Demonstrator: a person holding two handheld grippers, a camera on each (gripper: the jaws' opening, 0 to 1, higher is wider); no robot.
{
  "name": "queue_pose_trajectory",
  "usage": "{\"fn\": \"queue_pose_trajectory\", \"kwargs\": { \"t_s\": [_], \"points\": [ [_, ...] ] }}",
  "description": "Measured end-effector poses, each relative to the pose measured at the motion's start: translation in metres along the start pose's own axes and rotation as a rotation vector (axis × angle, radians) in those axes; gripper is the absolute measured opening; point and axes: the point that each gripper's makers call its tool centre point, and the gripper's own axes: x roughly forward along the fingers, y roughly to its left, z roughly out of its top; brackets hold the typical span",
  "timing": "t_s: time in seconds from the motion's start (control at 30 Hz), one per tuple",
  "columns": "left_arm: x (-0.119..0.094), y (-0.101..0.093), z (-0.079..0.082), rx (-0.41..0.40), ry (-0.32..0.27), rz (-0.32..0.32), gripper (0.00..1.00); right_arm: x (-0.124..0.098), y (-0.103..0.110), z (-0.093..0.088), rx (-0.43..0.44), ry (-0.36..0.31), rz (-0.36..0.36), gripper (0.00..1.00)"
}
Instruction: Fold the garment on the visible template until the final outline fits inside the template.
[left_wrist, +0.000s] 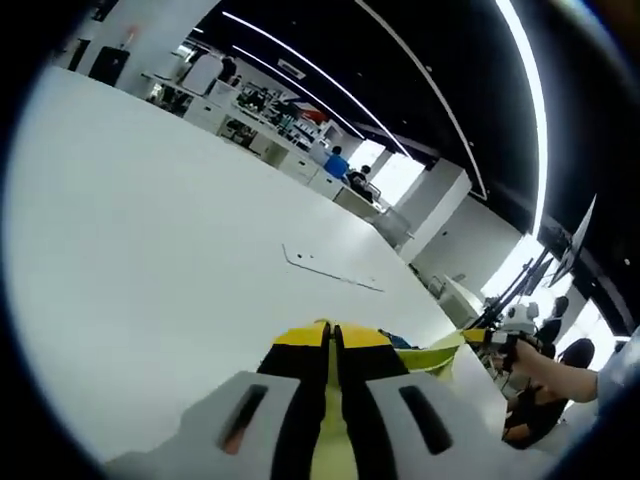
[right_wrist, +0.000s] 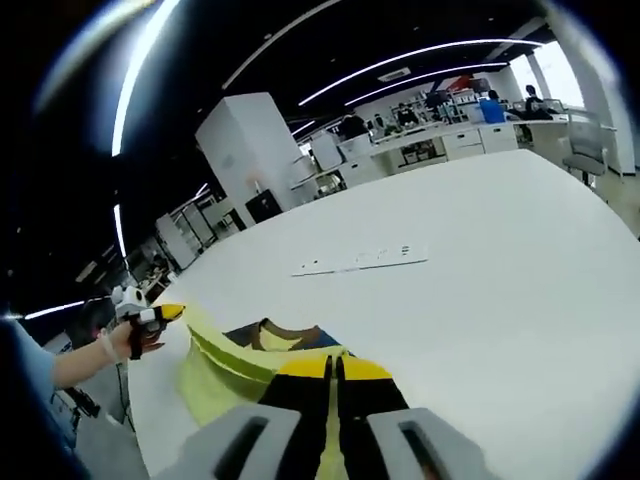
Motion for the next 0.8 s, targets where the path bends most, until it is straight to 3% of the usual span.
{"fn": "queue_pose_trajectory", "kwargs": {
  "t_s": [0.3, 0.8],
  "points": [
    [0.014, 0.026, -0.022, -0.033, 0.059, 0.077, 0.00, 0.034, -0.031, -0.012, 0.042, 0.039, -0.035, 0.00],
    [0.014, 0.049, -0.054, -0.019, 0.159, 0.130, 0.00, 0.043, -0.056, -0.032, 0.073, 0.088, -0.049, 0.00]
  ]
}}
